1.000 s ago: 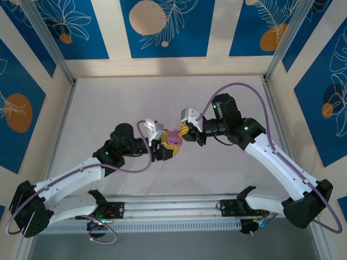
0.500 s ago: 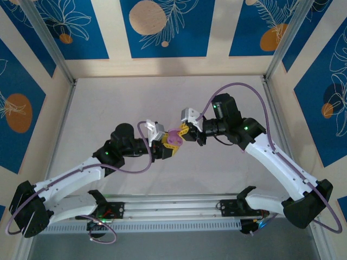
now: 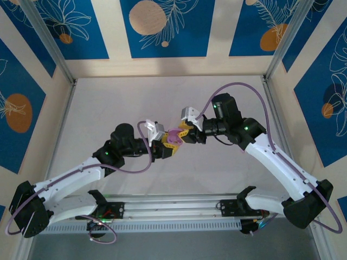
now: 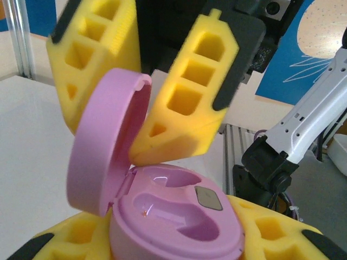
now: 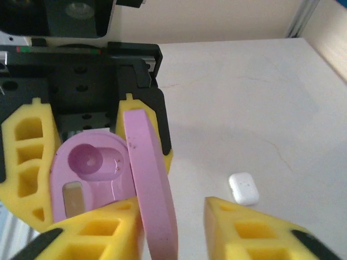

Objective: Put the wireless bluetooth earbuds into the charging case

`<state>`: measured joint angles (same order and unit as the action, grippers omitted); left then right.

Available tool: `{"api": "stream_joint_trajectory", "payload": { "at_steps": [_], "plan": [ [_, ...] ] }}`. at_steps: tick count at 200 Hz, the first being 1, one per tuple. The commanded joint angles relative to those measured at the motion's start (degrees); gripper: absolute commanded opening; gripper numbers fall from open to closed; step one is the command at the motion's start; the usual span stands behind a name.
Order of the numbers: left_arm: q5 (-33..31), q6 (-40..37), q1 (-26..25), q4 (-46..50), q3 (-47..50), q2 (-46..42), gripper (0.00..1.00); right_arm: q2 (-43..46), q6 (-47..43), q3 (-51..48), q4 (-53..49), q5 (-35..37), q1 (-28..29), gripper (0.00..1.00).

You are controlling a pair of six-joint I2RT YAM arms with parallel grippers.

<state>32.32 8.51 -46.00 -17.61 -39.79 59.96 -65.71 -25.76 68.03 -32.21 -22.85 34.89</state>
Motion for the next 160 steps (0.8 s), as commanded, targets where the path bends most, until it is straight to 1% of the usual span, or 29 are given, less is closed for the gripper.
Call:
{"api": "stream_joint_trajectory", "payload": {
  "at_steps": [1, 11, 32, 36, 45, 60, 76, 92, 101, 109, 122, 128, 143, 160],
  "plan": [
    [-2.92, 0.11, -0.15, -2.43, 0.24, -1.85, 0.23, 2.70, 5.65, 1.93, 1.66, 0.16, -0.45, 0.41],
    [-4.48, 0.11, -0.15, -2.43, 0.56, -2.25, 0.22, 4.20, 8.82, 1.69, 3.32, -1.05, -1.55, 0.44],
    [-6.84, 0.04, -0.22, -3.23, 1.45, -3.13, 0.22, 8.29, 17.27, 0.02, 8.05, -1.35, -4.65, 0.46],
    [-7.29, 0.09, -0.19, -3.46, 1.67, -3.26, 0.22, 9.05, 19.08, -0.55, 8.99, -1.03, -5.59, 0.49],
    [-8.56, 0.28, -0.15, -3.79, 2.00, -3.60, 0.22, 10.90, 23.40, -2.10, 11.09, 1.01, -7.91, 0.51],
    [-10.32, 0.50, -0.21, -4.22, 2.62, -4.12, 0.22, 13.07, 30.85, -5.14, 12.84, 7.01, -12.61, 0.52],
    [-11.03, 0.77, -0.17, -5.46, 3.30, -4.40, 0.22, 12.80, 37.29, -7.63, 11.65, 11.81, -19.03, 0.49],
    [-10.94, 1.22, -0.15, -6.23, 3.64, -4.31, 0.22, 9.15, 44.29, -8.94, 7.48, 14.46, -26.98, 0.47],
    [-10.78, 1.49, -0.17, -6.55, 3.66, -4.24, 0.22, 5.69, 48.31, -8.65, 3.72, 14.74, -31.98, 0.45],
    [-10.56, 1.84, -0.20, -6.81, 3.56, -4.15, 0.22, 2.11, 51.13, -8.04, -0.31, 15.04, -36.17, 0.42],
    [-10.30, 2.39, -0.23, -7.18, 3.54, -4.15, 0.22, -3.75, 55.27, -6.73, -6.88, 16.37, -42.04, 0.42],
    [-10.26, 2.58, -0.23, -7.22, 3.61, -4.21, 0.22, -6.10, 56.20, -6.60, -9.00, 15.81, -44.99, 0.42],
    [-10.40, 2.66, -0.16, -7.36, 3.94, -4.41, 0.22, -9.76, 56.44, -8.78, -9.63, 14.75, -49.79, 0.42],
    [-10.52, 2.82, -0.22, -7.92, 4.41, -4.47, 0.22, -11.62, 56.71, -12.64, -7.52, 14.81, -53.54, 0.42]
  ]
}}
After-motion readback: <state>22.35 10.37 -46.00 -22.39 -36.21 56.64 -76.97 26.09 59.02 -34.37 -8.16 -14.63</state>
